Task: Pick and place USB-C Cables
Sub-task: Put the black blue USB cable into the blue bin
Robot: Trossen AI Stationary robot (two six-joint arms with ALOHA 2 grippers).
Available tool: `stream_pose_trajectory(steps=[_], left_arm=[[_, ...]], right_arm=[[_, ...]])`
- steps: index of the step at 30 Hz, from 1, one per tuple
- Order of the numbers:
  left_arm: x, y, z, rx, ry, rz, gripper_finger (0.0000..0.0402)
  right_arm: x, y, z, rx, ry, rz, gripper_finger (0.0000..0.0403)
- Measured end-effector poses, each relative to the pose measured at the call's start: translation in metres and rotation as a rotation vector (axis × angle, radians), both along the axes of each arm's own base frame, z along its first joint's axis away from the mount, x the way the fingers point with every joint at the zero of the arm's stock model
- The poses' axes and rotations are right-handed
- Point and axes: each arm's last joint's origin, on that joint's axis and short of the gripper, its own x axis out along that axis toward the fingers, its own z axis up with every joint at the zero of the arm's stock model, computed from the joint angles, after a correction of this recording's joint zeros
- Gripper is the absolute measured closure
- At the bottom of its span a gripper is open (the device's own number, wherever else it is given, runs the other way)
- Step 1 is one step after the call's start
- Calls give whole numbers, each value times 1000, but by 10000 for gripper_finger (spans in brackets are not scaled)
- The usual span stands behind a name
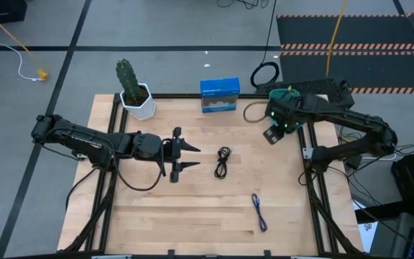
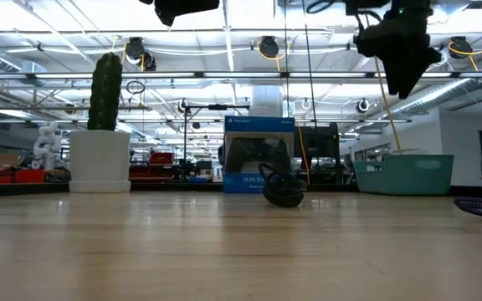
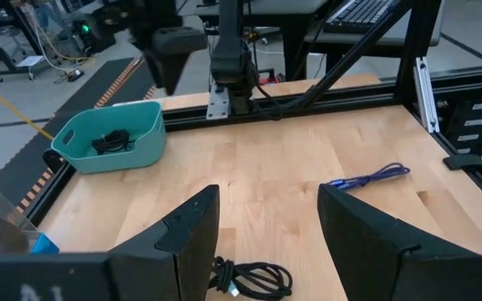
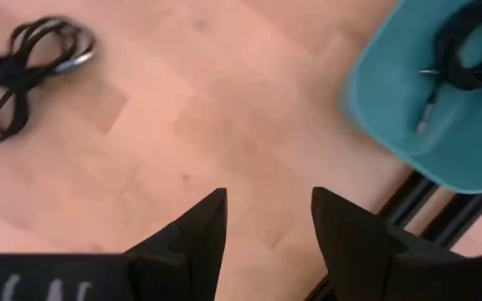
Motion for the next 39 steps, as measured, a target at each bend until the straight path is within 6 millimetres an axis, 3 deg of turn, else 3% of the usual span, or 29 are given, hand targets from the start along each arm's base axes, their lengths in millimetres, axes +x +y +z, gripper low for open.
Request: stream_pose_trajectory(steps=[10, 22, 29, 39], left_arm=[[0, 0, 0, 1, 0, 0, 197], [0, 0, 0, -19, 0, 6, 197], [0, -1, 0, -49, 3, 9, 197], [-4, -21, 0, -79, 6, -38, 197]], right_arm=[[12, 59, 0, 38, -32, 86, 236], [14, 130, -7, 123, -43, 55, 236], [28, 174, -30, 170, 5, 11, 236], [61, 226, -84, 197, 51, -42, 236]])
